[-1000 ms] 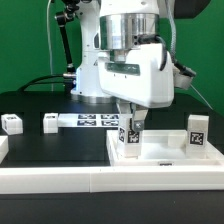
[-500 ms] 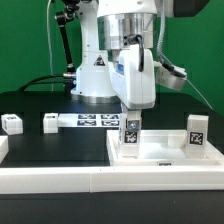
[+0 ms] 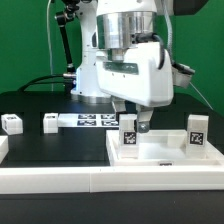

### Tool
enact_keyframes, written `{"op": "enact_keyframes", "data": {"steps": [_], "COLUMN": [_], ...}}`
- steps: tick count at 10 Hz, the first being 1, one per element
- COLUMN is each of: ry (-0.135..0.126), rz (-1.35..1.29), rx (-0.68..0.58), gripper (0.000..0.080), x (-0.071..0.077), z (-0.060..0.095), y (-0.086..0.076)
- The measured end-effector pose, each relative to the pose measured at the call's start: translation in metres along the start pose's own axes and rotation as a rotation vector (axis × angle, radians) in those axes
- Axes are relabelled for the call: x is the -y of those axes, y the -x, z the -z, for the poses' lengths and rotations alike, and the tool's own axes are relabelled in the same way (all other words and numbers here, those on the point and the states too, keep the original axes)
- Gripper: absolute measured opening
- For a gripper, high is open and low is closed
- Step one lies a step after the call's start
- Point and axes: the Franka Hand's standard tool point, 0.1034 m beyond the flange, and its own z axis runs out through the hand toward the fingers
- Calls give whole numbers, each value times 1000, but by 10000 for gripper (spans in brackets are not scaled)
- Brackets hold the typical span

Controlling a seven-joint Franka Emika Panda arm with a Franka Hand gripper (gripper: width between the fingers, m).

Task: Assemble square table

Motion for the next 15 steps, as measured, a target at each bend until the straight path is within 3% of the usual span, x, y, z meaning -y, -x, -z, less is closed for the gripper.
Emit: {"op": "enact_keyframes", "data": {"steps": [1, 5, 10, 15], "ry": [-13, -9, 51, 60], "rz": [95, 394, 855, 1159], "rx": [-10, -12, -33, -29], "gripper": [647, 649, 649, 649], "x": [0, -1, 2, 1], "z": [0, 0, 1, 1], "y": [-4, -3, 1, -1]}}
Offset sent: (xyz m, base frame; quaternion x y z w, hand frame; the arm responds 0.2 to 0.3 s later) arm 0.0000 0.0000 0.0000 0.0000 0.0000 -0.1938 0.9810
